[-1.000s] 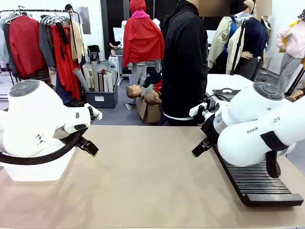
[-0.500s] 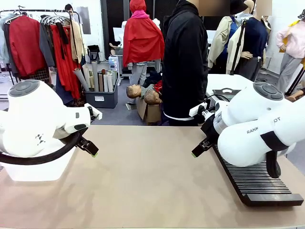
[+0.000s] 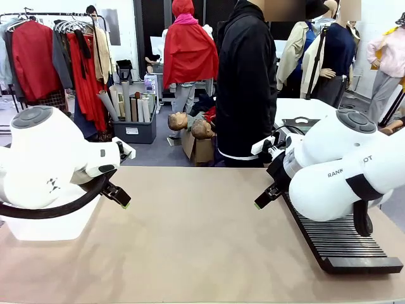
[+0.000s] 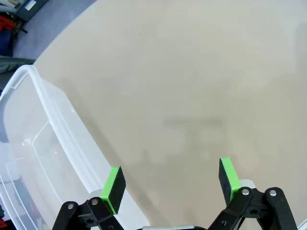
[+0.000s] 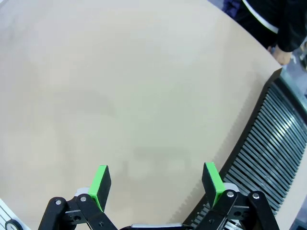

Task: Sort PCBs into racks and boxes based on the side picked up.
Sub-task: Pick up the Blank PCB handed by the Human.

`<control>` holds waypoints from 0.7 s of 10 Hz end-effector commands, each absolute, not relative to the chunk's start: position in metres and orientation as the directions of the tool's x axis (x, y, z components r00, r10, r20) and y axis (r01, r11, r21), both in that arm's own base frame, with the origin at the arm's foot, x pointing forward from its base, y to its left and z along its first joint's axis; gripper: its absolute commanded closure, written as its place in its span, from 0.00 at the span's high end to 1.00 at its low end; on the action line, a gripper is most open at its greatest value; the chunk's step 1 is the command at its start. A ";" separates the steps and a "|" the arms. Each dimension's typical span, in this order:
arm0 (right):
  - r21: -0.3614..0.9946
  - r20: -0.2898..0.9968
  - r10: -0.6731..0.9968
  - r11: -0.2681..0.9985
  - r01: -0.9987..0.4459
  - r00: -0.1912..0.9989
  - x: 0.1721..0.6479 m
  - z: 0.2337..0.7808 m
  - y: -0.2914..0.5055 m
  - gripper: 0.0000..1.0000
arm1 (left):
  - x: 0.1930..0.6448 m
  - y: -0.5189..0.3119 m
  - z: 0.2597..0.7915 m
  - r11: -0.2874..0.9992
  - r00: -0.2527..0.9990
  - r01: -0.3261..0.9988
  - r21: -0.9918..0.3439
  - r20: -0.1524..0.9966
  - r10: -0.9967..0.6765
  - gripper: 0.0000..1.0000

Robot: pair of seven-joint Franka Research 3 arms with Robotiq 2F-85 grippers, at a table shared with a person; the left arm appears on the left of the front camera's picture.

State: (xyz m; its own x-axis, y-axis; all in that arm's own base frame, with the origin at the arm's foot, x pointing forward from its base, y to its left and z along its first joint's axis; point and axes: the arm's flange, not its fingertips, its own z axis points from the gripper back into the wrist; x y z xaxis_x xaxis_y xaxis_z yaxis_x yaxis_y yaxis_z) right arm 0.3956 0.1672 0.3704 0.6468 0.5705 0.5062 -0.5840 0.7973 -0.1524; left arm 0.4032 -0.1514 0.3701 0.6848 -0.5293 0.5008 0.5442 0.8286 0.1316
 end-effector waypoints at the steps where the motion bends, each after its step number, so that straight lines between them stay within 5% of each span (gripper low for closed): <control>1: -0.152 0.507 0.570 0.798 -0.584 0.647 0.396 0.371 0.167 1.00 | 0.403 -0.151 0.370 0.829 0.685 0.544 0.132 0.501 -0.529 1.00; 7: -0.048 0.509 0.460 0.859 -0.510 0.727 0.433 0.443 0.125 1.00 | 0.434 -0.103 0.432 0.797 0.705 0.603 0.024 0.451 -0.547 1.00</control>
